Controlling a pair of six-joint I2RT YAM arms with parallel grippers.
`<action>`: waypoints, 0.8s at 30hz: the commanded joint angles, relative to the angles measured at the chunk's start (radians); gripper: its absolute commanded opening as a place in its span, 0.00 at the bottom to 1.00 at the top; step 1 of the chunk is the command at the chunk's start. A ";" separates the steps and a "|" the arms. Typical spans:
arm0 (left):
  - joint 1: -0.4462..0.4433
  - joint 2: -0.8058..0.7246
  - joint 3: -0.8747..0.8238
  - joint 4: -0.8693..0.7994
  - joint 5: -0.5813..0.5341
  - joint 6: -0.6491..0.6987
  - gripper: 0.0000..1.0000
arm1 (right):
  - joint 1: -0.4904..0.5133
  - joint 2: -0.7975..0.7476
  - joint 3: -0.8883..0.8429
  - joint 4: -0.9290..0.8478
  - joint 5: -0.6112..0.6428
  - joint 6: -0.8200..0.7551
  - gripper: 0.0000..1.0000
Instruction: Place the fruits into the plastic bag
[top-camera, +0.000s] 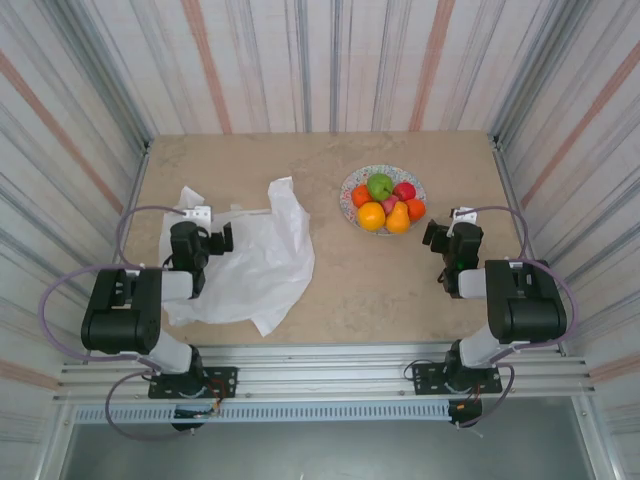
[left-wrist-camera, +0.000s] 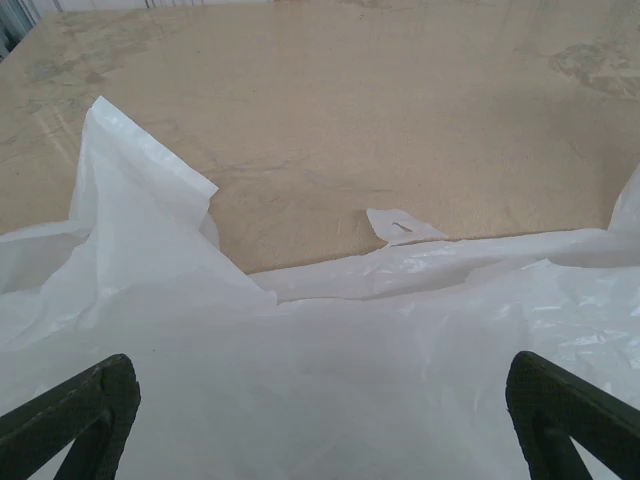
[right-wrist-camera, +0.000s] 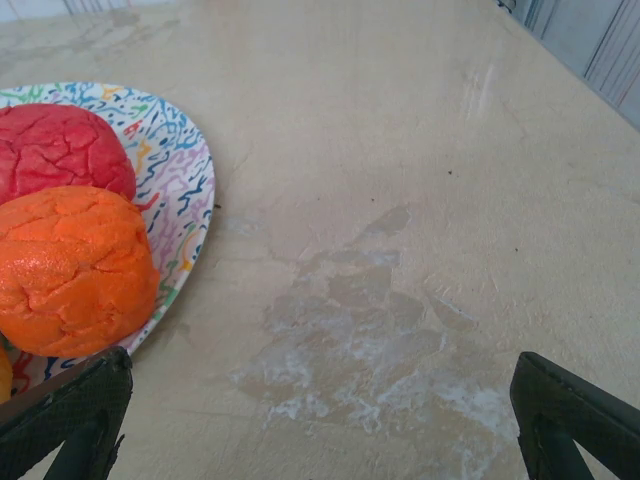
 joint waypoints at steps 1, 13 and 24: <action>0.003 -0.009 -0.003 0.027 0.000 0.007 0.99 | -0.002 -0.007 0.016 0.015 -0.003 0.002 0.99; 0.002 -0.009 -0.003 0.027 -0.002 0.006 0.99 | -0.002 -0.007 0.016 0.015 -0.003 0.003 0.99; 0.003 -0.008 -0.003 0.028 0.000 0.006 0.99 | -0.012 -0.007 0.017 0.010 -0.026 0.008 0.99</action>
